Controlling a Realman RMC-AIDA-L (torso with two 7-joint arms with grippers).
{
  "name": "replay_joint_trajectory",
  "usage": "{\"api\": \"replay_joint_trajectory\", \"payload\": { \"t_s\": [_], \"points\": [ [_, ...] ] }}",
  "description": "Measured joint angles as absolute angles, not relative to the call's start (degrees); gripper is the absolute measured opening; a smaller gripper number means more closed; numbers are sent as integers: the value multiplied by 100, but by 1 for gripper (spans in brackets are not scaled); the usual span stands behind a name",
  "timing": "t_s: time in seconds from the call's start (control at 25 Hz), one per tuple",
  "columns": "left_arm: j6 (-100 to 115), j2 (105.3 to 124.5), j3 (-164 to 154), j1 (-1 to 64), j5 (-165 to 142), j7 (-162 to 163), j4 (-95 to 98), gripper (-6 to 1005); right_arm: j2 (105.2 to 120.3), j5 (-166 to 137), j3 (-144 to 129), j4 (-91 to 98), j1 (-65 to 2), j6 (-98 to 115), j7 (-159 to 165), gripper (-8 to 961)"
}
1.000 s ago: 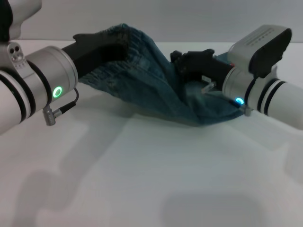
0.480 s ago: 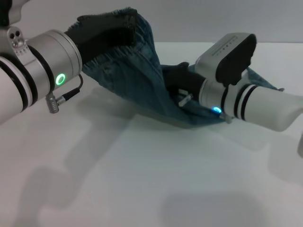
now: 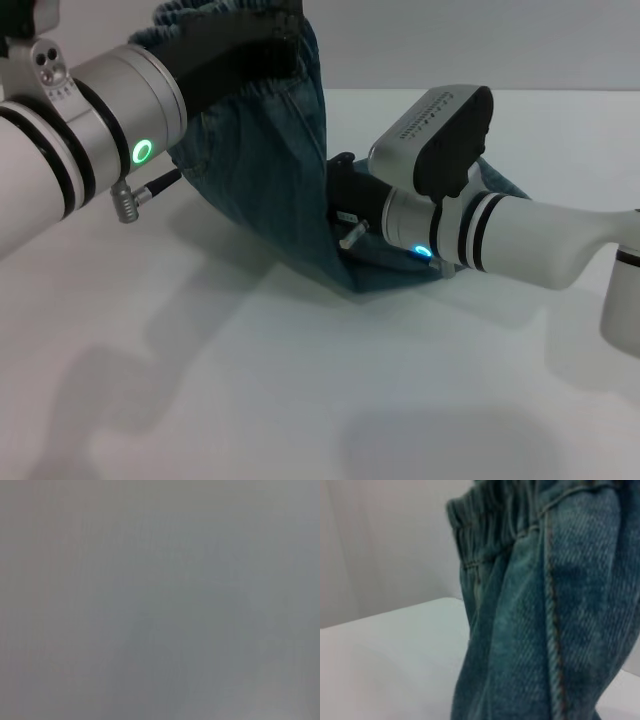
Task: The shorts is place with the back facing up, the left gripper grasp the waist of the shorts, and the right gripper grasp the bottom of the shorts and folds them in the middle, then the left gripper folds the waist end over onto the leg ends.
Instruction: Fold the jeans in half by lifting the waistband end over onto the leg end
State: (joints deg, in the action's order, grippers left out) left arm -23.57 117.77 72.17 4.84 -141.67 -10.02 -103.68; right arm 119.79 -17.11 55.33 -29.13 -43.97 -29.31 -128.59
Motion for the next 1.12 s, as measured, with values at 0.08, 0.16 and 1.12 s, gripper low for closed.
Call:
{"api": "replay_joint_trajectory", "payload": {
  "t_s": [0.08, 0.16, 1.12],
  "points": [
    [-2325, 11777, 7216, 485, -14167, -1002, -10312, 36, 11980, -1710, 5561, -2916, -4360, -2822, -12994, -1],
    [-2296, 11778, 7215, 478, -14167, -1002, -10249, 38, 11979, -1708, 5726, -2900, -4260, -2753, -13274, -1],
    [-2142, 11777, 7143, 616, -14158, -1085, -10252, 64, 11987, -1710, 5393, -3019, -4033, -2707, -12814, -1]
  ]
}}
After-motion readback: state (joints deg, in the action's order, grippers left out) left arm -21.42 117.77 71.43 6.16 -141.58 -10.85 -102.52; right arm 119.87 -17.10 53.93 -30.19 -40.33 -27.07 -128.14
